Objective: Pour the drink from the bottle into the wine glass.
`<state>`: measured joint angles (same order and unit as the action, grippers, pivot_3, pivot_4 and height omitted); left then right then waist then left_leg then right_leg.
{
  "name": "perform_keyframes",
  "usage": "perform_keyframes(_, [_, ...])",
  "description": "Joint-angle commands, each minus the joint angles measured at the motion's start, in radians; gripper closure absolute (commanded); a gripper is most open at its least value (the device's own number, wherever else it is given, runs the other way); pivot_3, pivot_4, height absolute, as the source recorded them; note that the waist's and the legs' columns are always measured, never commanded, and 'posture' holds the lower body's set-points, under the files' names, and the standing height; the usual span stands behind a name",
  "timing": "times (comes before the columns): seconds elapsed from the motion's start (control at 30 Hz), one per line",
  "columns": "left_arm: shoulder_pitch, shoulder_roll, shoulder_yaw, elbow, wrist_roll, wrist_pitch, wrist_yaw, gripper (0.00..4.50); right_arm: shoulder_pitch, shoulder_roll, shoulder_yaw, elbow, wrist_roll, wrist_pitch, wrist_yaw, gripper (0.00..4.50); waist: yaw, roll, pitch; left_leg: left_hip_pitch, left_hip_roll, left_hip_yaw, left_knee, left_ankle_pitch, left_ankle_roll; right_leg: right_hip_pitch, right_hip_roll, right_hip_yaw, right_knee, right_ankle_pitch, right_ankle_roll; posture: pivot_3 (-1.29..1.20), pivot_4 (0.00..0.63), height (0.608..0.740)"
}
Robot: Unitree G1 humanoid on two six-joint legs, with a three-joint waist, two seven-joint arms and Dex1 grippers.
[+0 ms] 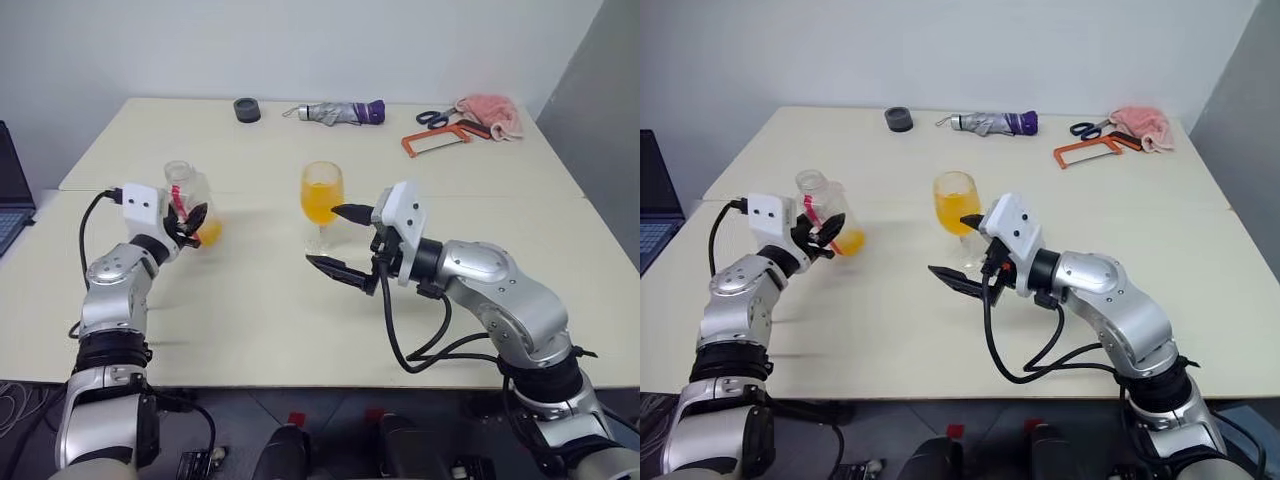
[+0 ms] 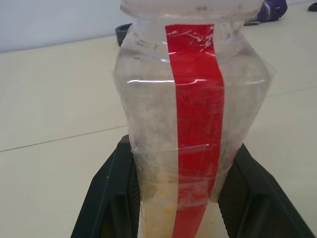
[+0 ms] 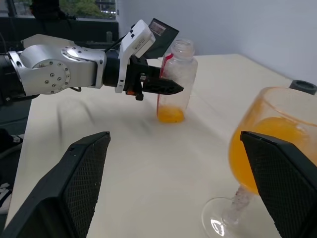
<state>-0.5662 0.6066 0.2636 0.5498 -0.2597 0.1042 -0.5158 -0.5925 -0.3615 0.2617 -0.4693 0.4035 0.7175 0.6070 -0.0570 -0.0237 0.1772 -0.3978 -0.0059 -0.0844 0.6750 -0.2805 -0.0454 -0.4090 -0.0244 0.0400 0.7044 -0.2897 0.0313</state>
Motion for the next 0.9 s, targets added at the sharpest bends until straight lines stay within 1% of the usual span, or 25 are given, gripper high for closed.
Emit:
perform_keyframes(0.03, [0.018,0.019,0.037,0.023,-0.013,-0.018,-0.015,2.83,-0.038,0.027,0.014,-0.001,-0.012,-0.012,-0.007,0.0,0.0,0.0,0.0,0.0,0.0,0.0,0.0,0.0,0.0,0.0,0.0,0.0,0.0,0.0,0.0,0.0,0.15,0.74])
perform_keyframes(0.13, [0.02,0.018,0.052,0.057,-0.029,-0.029,-0.04,2.83,-0.044,0.041,0.023,0.006,-0.018,-0.014,-0.003,0.0,0.0,0.0,0.0,0.001,0.0,0.0,0.001,0.0,0.001,0.0,0.0,0.0,0.002,0.0,0.0,0.0,0.15,0.74])
perform_keyframes(0.2, [0.019,0.02,0.064,0.076,-0.04,-0.035,-0.052,2.09,-0.046,0.047,0.027,0.008,-0.021,-0.014,-0.001,0.0,0.0,0.0,-0.001,0.001,0.0,0.0,0.001,0.0,0.001,0.0,0.0,0.0,0.002,0.0,0.0,0.0,0.15,0.74])
perform_keyframes(0.23, [0.02,0.021,0.068,0.076,-0.043,-0.037,-0.058,1.82,-0.045,0.048,0.028,0.007,-0.021,-0.013,0.001,0.0,0.0,0.0,-0.001,0.001,0.0,0.0,0.001,0.0,0.001,0.0,0.0,0.0,0.003,0.0,0.0,0.0,0.15,0.74])
perform_keyframes(0.4, [0.034,0.023,0.071,0.065,-0.041,-0.052,-0.075,0.16,-0.039,0.053,0.029,0.003,-0.023,-0.004,0.003,0.0,0.0,0.0,0.0,0.001,0.0,0.0,0.001,0.0,0.001,0.0,0.0,0.0,0.003,0.0,0.0,0.0,0.15,0.74])
perform_keyframes(0.43, [0.039,0.022,0.072,0.061,-0.042,-0.052,-0.075,0.02,-0.036,0.053,0.029,0.001,-0.023,-0.003,0.002,0.0,0.0,0.0,-0.001,0.0,0.0,0.0,0.001,0.0,0.001,0.0,0.0,0.0,0.003,0.0,0.0,0.0,0.15,0.74])
perform_keyframes(0.53, [0.068,0.016,0.066,0.027,-0.032,-0.059,-0.064,0.02,-0.009,0.047,0.033,-0.001,-0.029,-0.009,0.005,0.0,0.0,0.0,-0.001,0.001,0.0,0.0,0.001,0.0,0.001,0.0,0.0,0.0,0.003,0.0,0.0,0.0,0.15,0.74])
perform_keyframes(0.67, [0.143,0.01,0.059,-0.051,-0.016,-0.063,-0.044,0.02,0.107,0.017,0.048,0.014,-0.086,-0.123,0.008,0.0,0.001,0.0,-0.001,0.0,0.0,0.0,0.001,-0.001,0.001,0.0,-0.001,0.0,0.002,0.0,0.0,0.0,0.15,0.74])
perform_keyframes(0.8, [0.239,-0.006,0.069,-0.173,-0.028,-0.039,-0.022,0.02,0.258,0.052,0.01,0.106,-0.183,-0.335,-0.079,0.0,0.002,-0.001,-0.001,0.0,0.001,0.0,0.001,-0.001,0.001,0.0,-0.001,0.0,0.002,0.0,0.0,0.0,0.15,0.74])
perform_keyframes(0.9, [0.322,-0.029,0.079,-0.303,-0.019,-0.002,0.042,0.02,0.366,0.107,-0.063,0.174,-0.203,-0.439,-0.167,0.0,0.006,-0.001,-0.001,0.0,0.001,0.0,0.001,-0.001,0.001,0.0,-0.001,0.0,0.003,0.0,0.0,0.0,0.15,0.74])
